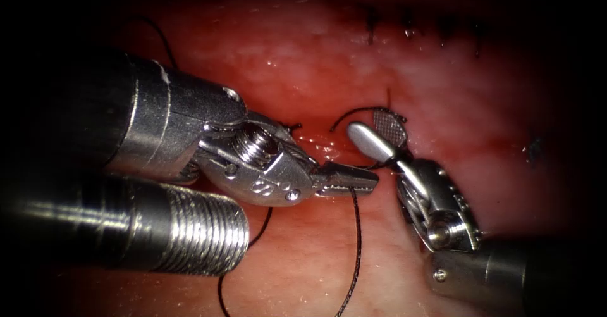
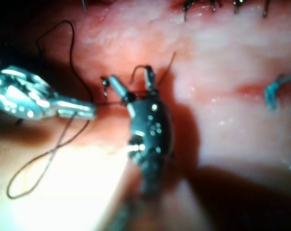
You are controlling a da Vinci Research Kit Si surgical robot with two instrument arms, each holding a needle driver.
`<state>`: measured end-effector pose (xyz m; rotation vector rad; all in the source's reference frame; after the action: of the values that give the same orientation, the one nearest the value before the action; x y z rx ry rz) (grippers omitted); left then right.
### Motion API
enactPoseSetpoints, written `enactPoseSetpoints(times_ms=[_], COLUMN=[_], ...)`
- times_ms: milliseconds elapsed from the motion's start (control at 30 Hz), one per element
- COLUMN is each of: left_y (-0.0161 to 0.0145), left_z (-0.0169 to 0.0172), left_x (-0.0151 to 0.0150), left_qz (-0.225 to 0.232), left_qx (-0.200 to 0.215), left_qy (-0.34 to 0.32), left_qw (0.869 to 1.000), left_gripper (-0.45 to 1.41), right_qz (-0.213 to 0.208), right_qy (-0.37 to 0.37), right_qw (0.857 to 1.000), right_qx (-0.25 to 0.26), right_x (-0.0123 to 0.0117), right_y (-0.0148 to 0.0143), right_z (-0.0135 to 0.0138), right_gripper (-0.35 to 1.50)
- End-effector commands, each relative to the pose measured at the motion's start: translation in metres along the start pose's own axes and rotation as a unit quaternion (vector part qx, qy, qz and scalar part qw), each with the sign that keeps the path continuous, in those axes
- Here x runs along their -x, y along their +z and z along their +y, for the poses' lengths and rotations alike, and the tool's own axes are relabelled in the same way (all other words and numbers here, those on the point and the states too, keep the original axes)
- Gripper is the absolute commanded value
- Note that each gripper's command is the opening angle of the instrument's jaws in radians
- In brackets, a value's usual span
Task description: Wound Closure
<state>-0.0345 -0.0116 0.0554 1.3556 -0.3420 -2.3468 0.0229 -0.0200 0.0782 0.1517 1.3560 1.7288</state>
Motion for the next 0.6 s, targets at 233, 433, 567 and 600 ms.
enactPoseSetpoints(times_ms=[233,433,567,600], left_y=[0.0004,0.0004,0.0002,0.0002], left_z=[-0.0007,-0.001,-0.0008,-0.0008], left_x=[-0.0005,-0.0005,-0.0005,-0.0005], left_qz=[0.002,0.003,0.003,0.003], left_qx=[0.001,0.001,0.001,0.001], left_qy=[-0.001,0.001,0.002,0.002], left_qw=[1.0,1.0,1.0,1.0], left_gripper=[-0.45,-0.45,-0.45,-0.45], right_qz=[0.021,-0.019,-0.003,0.006], right_qy=[0.027,0.043,0.05,0.052], right_qw=[0.999,0.999,0.999,0.999], right_qx=[-0.012,0.005,-0.002,-0.004], right_x=[0.0012,0.0033,0.0027,0.0023], right_y=[0.0007,0.0031,0.0035,0.0034], right_z=[-0.0007,-0.0014,-0.0016,-0.0017], right_gripper=[0.93,0.91,0.93,0.93])
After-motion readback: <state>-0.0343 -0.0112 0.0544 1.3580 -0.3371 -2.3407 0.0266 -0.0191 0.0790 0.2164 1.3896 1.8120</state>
